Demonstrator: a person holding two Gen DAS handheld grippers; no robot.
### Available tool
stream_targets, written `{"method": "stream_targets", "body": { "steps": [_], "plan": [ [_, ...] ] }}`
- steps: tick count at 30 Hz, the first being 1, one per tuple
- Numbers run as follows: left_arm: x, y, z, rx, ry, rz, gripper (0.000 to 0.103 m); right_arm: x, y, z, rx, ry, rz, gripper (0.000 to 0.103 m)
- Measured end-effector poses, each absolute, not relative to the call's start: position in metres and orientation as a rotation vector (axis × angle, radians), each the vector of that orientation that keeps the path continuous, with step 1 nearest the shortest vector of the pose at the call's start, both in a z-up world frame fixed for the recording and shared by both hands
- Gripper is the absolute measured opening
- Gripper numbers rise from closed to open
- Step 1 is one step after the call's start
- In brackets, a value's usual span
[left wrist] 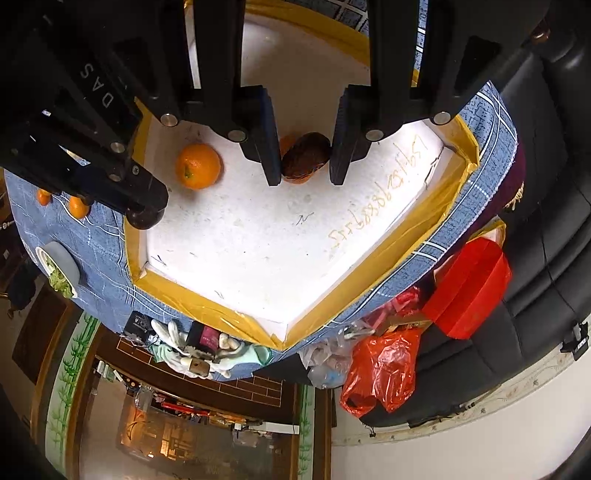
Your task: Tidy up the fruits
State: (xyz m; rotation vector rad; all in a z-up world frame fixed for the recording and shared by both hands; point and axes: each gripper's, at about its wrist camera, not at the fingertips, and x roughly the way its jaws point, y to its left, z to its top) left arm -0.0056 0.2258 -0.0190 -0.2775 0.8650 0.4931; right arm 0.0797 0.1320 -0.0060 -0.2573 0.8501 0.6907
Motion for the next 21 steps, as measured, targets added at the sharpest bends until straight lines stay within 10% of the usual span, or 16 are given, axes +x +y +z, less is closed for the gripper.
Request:
{"method": "stream_targets", "body": {
  "steps": [16,21],
  "plan": [
    [-0.0067,0.2294,-0.0256,-0.313,0.902,0.488,0.027,0.0866,0.1390,-0.0126,-0.253,0.892,0.683,0.027],
    [-0.0126,0.2345,-0.0218,-0.342,0.889,0.515,0.056,0.0874,0.1345,-0.0115,-0.217,0.900,0.693,0.039]
  ]
}}
